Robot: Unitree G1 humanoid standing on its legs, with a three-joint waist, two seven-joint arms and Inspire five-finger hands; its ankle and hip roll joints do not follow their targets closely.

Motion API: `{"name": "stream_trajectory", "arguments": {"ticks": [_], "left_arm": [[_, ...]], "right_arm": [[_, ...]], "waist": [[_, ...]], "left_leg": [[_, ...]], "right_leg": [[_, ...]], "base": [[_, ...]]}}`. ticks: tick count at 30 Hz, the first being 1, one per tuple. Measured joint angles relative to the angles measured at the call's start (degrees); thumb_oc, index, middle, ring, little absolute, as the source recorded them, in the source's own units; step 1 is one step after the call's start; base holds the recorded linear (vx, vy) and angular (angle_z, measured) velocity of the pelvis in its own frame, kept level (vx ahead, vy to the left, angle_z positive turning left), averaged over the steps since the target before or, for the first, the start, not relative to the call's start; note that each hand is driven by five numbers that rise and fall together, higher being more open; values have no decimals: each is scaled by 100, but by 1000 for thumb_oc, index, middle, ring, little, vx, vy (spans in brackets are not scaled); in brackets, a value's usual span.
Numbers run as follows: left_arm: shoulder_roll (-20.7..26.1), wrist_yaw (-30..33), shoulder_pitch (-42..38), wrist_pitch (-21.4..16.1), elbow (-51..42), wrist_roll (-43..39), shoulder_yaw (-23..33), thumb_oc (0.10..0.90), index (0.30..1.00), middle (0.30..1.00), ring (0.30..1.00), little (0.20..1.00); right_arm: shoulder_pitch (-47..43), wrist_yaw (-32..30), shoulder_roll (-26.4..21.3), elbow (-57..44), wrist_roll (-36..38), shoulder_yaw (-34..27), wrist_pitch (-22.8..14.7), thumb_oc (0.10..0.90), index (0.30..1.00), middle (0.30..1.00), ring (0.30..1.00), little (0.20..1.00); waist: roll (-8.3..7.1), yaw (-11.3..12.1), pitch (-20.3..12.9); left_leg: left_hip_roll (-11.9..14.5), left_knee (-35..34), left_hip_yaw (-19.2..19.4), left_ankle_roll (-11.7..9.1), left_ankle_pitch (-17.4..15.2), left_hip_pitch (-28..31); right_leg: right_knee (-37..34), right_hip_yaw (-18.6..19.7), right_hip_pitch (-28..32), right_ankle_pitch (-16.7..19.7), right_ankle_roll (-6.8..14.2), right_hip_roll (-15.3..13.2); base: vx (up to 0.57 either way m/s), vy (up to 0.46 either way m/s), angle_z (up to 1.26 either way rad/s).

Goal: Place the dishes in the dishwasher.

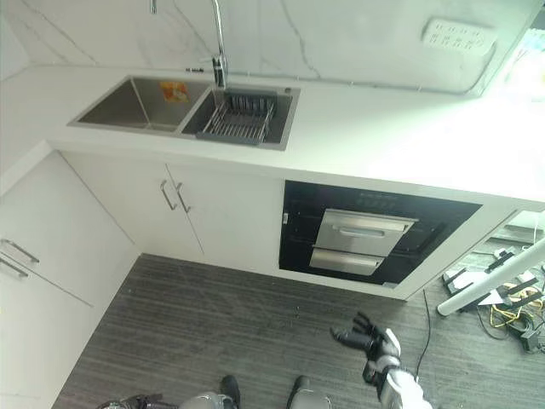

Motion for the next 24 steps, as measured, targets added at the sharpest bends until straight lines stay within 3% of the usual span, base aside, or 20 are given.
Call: {"name": "stream_trajectory", "arguments": {"ticks": [4, 10, 12, 13, 15, 17, 18, 22, 24], "left_arm": [[-16, -86, 62, -355, 179, 56, 16, 800, 900, 900, 900, 900], [-198, 156, 256, -1011, 233, -202, 443, 800, 900, 900, 900, 900], [-259, 194, 268, -1183, 161, -491, 627, 800, 900, 900, 900, 900], [-338, 218, 338, -1230, 156, -502, 696, 800, 900, 900, 900, 900], [-376, 285, 362, -1400, 140, -773, 893, 800, 900, 900, 900, 900], [-375, 286, 357, -1460, 38, -1056, 1020, 800, 900, 900, 900, 900], [-418, 300, 346, -1446, 29, -1166, 1041, 800, 900, 900, 900, 900], [-464, 286, 488, -1430, 31, -1576, 1077, 800, 900, 900, 900, 900], [-488, 262, 511, -1447, 27, -1628, 1137, 800, 900, 900, 900, 900]], "right_arm": [[101, 252, 370, 797, -4, 2, -72, 800, 900, 900, 900, 900], [165, 509, 385, 1139, -223, -12, -46, 800, 900, 900, 900, 900], [239, 585, 365, 1223, -229, -18, -63, 800, 900, 900, 900, 900], [278, 654, 261, 1217, -231, -7, -80, 800, 900, 900, 900, 900], [274, 728, 306, 1324, -230, -95, -86, 800, 900, 900, 900, 900], [288, 750, 367, 1357, -355, -231, -113, 800, 900, 900, 900, 900], [246, 754, 328, 1370, -462, -233, -115, 800, 900, 900, 900, 900], [250, 763, 306, 1360, -465, -236, -141, 800, 900, 900, 900, 900], [257, 784, 315, 1361, -464, -236, -141, 800, 900, 900, 900, 900]], "waist": [[-6, 8, -97], [-76, 8, -239], [-131, 27, -277], [100, 32, -377], [60, -15, -369], [-86, 4, -393], [-102, 20, -383], [11, 22, -367], [-14, 47, -356]], "left_leg": [[52, 0, -1, -34, 4, 46], [39, -118, 117, -101, -11, 95], [208, 1076, 30, -210, -535, -120], [461, 890, -94, -242, -809, 20], [357, 781, 0, -172, -773, 9], [280, 716, 97, -204, -751, 18], [284, 741, 59, -206, -685, 35], [358, 588, 55, -252, -531, 106], [362, 514, 53, -289, -501, 153]], "right_leg": [[-57, -2, 31, -2, -1, 60], [55, 63, -58, -92, 81, 19], [-59, -2, -93, -97, 49, -5], [-78, -48, -87, -79, 111, 189], [691, 110, -322, -413, 236, 49], [868, 181, -211, -697, 310, -70], [692, 157, -124, -600, 121, -35], [593, 128, -22, -586, 41, 80], [590, 127, -21, -594, 27, 96]], "base": [[5, 34, -2], [6, 26, -4], [0, 10, -12], [3, 23, -30], [5, 17, -2], [5, 8, 10], [0, 0, 0], [22, -11, -1], [39, -17, -2]]}}
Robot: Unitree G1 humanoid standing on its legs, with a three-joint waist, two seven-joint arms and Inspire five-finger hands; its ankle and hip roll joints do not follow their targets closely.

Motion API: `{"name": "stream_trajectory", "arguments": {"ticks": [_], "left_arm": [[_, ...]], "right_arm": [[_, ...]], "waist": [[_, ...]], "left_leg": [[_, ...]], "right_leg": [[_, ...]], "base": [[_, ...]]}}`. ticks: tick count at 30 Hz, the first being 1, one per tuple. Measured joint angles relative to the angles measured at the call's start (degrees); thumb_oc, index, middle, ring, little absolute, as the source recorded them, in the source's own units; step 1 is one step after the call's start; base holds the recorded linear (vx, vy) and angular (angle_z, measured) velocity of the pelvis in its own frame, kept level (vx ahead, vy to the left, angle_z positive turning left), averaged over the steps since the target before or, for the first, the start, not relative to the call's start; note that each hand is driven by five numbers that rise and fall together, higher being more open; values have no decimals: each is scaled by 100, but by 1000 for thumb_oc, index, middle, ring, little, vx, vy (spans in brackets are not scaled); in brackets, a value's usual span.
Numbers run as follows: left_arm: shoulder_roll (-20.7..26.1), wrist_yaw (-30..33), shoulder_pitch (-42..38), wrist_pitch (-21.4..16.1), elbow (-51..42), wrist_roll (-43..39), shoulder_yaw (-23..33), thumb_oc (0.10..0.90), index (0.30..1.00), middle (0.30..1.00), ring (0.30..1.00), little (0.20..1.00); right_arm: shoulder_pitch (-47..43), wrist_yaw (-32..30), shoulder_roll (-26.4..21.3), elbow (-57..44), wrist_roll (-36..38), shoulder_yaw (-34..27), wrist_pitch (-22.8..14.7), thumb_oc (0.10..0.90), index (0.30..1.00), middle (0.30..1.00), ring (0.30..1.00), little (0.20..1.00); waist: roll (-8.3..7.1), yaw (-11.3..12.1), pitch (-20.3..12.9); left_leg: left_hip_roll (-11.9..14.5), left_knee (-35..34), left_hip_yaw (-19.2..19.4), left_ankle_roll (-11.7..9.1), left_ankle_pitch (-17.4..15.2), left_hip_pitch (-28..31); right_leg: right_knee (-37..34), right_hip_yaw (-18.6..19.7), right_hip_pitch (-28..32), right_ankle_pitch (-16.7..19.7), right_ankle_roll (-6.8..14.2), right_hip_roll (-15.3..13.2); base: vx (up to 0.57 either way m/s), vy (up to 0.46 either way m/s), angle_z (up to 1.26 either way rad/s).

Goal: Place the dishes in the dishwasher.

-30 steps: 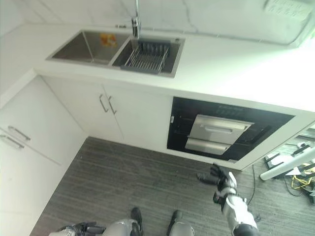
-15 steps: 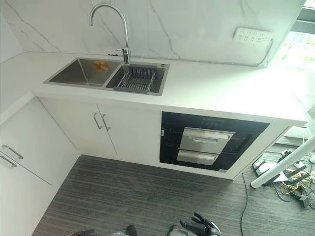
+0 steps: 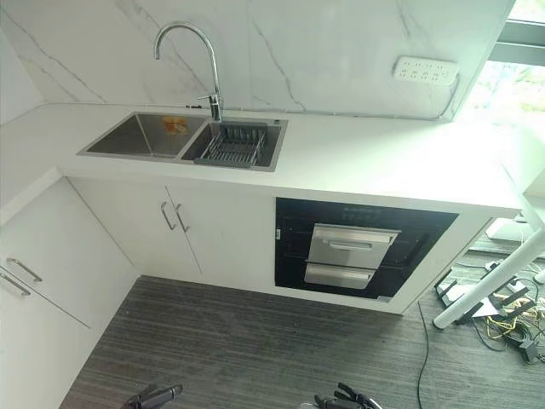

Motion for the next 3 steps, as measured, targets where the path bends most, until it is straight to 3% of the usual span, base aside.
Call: {"name": "stream_trajectory", "arguments": {"ticks": [3], "left_arm": [[-57, -63, 16, -22, -1, -178, 64, 800, 900, 900, 900, 900]], "right_arm": [[5, 44, 5, 0, 0, 1, -1, 800, 900, 900, 900, 900]], "waist": [[-46, 12, 19]], "left_leg": [[14, -56, -2, -22, 23, 56]], "right_leg": [[0, -9, 39, -27, -43, 21]], "base": [[23, -11, 0]]}}
